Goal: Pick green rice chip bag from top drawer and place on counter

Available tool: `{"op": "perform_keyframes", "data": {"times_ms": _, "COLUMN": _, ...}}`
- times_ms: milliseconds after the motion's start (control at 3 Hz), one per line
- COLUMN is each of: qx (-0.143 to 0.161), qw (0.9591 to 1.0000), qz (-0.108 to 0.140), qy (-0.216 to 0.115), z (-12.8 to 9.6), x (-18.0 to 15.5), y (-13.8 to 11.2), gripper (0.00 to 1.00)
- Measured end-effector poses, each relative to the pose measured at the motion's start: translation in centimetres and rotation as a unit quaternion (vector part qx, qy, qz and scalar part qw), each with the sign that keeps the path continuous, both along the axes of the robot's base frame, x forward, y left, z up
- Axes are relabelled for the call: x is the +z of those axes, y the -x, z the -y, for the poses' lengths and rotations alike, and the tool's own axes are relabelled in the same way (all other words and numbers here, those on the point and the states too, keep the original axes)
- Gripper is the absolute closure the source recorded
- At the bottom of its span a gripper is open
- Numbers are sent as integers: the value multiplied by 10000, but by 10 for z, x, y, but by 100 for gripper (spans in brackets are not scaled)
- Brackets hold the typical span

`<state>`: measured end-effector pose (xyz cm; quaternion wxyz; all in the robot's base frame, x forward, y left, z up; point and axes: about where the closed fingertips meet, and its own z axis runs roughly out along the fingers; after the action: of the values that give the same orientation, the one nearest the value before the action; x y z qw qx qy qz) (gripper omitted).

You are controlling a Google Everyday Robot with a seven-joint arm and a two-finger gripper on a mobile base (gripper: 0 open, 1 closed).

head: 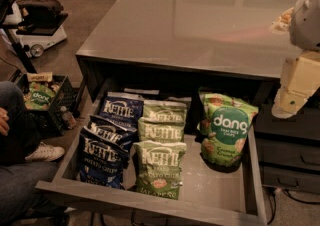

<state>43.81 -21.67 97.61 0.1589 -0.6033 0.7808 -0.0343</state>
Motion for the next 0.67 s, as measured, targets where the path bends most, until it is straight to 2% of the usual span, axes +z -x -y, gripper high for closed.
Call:
{"op": "perform_keyframes", "data": {"times_ms": 333, "qx": 0, "qw": 10000, "qz": 0, "qy": 0, "z": 0, "x": 0, "y": 0, "gripper": 0}}
{"op": "perform_keyframes", "data": {"times_ms": 667, "qx": -128, "qw": 9999, "qz": -18, "qy": -68, "z": -4, "x": -23, "y": -1, "gripper": 0}}
